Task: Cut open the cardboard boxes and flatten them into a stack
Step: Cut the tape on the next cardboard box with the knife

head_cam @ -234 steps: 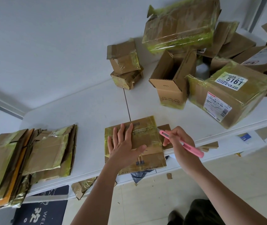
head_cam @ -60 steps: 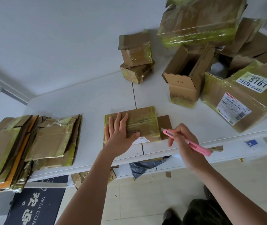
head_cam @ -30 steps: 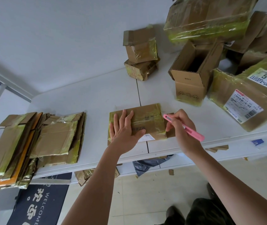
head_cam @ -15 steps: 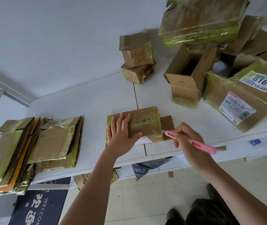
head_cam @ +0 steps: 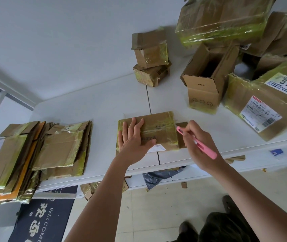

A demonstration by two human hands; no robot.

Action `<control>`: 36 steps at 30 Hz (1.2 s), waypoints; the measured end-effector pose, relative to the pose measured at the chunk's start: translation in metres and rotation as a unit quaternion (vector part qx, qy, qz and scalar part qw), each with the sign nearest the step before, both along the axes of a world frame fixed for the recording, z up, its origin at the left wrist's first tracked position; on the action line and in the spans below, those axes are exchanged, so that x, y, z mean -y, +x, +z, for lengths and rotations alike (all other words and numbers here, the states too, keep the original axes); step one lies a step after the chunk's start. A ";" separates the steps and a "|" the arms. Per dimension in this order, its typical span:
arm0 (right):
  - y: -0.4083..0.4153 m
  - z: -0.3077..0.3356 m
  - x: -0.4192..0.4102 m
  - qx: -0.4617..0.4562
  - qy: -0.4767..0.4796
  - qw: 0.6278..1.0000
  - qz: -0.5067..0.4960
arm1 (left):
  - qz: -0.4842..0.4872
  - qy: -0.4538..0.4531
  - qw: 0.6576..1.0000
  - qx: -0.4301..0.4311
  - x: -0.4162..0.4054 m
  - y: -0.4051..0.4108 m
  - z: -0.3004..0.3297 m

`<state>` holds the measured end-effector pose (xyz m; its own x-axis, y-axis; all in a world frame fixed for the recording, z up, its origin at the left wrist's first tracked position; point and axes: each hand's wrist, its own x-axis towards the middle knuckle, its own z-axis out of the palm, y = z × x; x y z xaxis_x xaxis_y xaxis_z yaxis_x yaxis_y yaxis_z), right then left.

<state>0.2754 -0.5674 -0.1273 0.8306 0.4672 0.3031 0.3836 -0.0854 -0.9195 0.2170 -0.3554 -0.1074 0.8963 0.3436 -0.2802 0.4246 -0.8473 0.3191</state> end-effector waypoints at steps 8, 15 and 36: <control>-0.025 -0.014 0.023 -0.034 -0.015 0.999 0.027 | -0.007 -0.007 1.000 -0.006 -0.002 0.002 0.001; 0.003 0.005 0.011 -0.074 0.040 0.996 0.002 | 0.003 0.006 1.000 -0.007 -0.001 0.006 0.001; 0.081 -0.052 0.054 0.232 -0.463 0.855 -0.014 | 0.023 0.005 1.000 0.009 0.003 0.003 -0.002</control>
<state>0.3560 -0.6213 -0.1797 0.7355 0.6679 0.1142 0.6754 -0.7094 -0.2012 0.2196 -0.3584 -0.1093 0.8846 0.3872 -0.2601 0.4571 -0.8303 0.3189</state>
